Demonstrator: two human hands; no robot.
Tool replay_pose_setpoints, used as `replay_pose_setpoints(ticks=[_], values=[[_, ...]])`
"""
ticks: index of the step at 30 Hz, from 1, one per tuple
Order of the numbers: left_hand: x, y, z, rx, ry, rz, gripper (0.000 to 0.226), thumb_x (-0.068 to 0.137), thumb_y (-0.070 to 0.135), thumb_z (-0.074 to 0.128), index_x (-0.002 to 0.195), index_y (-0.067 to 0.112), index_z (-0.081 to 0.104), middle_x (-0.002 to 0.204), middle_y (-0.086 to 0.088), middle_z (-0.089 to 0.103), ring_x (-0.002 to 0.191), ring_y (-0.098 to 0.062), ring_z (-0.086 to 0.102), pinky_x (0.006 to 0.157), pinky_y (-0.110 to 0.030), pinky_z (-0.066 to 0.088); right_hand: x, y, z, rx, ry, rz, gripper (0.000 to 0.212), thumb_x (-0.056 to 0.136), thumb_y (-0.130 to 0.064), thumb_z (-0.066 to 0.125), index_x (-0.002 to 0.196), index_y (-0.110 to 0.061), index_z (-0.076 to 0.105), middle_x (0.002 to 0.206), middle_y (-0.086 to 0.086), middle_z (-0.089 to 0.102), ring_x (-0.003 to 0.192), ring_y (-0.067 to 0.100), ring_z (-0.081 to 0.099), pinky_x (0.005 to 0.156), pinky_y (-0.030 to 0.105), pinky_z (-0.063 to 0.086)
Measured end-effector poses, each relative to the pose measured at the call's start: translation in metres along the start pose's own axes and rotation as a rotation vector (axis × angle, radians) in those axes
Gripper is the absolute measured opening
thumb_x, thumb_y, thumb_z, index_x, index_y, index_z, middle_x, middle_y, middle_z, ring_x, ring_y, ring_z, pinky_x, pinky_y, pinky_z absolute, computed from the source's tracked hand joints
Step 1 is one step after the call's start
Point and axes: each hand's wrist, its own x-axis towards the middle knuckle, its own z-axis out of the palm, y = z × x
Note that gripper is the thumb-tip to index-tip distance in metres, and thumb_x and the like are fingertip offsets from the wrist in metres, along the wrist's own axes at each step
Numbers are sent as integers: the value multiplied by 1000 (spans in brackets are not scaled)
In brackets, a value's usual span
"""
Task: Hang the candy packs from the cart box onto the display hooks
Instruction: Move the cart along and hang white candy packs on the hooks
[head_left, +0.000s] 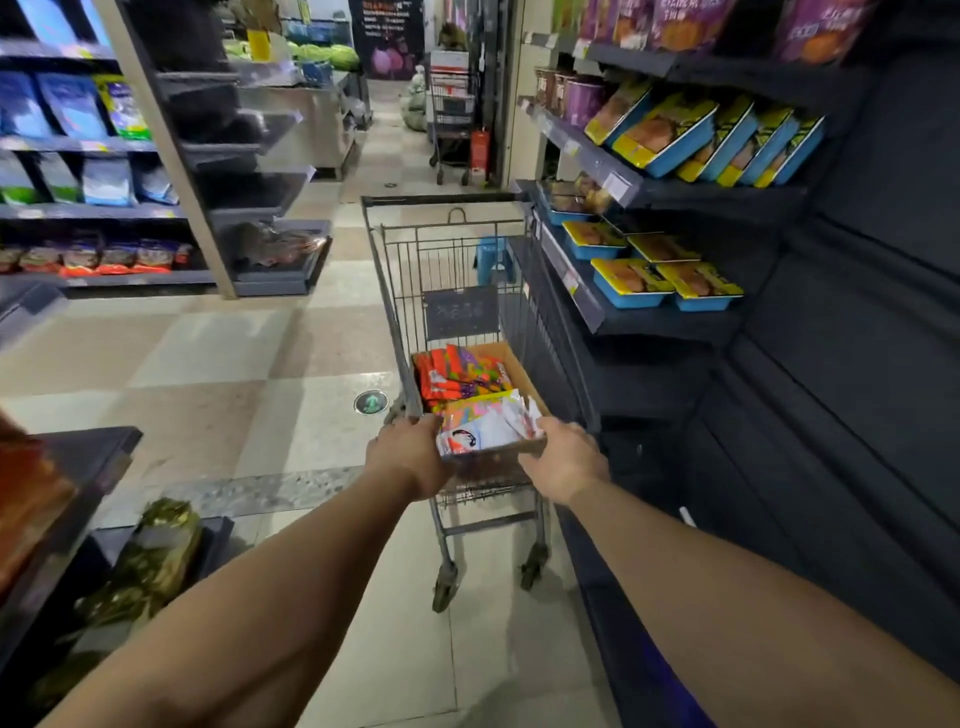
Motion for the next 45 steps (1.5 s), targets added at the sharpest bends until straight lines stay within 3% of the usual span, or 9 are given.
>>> replay_pose_setpoints(ticks=[12,16,19,21,24,27,31,35,45], values=[[244,27,32,-102,-237,33,69,91,46,66,150,18,43,147,-11,53,129,-33,55,104,-37,48,190,26,-20,135,-2,158,55,93,-35,64,143,-24,45,142,8,49,126,29,52,100,39,47],[339,19,64,-98,-372,59,61,92,44,66,144,16,50,133,-14,63,110,-31,66,79,-29,51,250,27,6,189,-25,275,53,94,-38,61,142,-24,46,141,7,51,126,28,52,101,39,46],[430,16,102,-81,-491,112,66,79,57,67,128,13,62,121,-16,71,106,-32,69,84,-36,56,300,25,40,263,-8,468,48,95,-35,60,140,-25,48,138,6,56,123,28,54,95,34,46],[464,17,114,-82,-572,115,56,87,45,70,130,11,60,120,-18,71,107,-33,68,83,-33,52,320,19,66,294,-56,584,47,97,-35,58,141,-24,47,133,7,60,117,29,58,88,33,47],[494,21,130,-114,-660,88,50,94,35,67,135,9,56,125,-17,66,113,-33,64,87,-30,49,333,10,100,341,-117,725,46,97,-36,56,140,-23,46,129,11,62,112,30,61,86,32,49],[516,27,159,-175,-716,42,36,97,35,64,117,5,63,110,-14,67,107,-29,62,74,-20,47,340,9,127,352,-120,805,42,97,-32,57,138,-22,49,133,13,58,118,32,57,86,33,47],[523,45,197,-209,-757,41,62,94,46,64,139,5,54,135,-17,61,121,-35,61,100,-39,51,343,12,156,407,-120,897,39,95,-28,61,133,-26,52,129,9,61,105,31,64,73,25,40],[518,61,222,-153,-759,36,77,90,58,62,148,11,43,144,-13,53,127,-33,56,103,-40,49,346,13,177,453,-91,943,37,95,-23,61,131,-24,53,133,8,57,106,30,63,73,25,42],[513,41,213,-167,-797,24,42,80,35,83,107,7,66,96,-3,66,90,-21,66,63,-26,50,358,14,204,679,63,1126,34,98,-37,53,127,-19,57,123,4,65,105,26,64,73,27,44]])
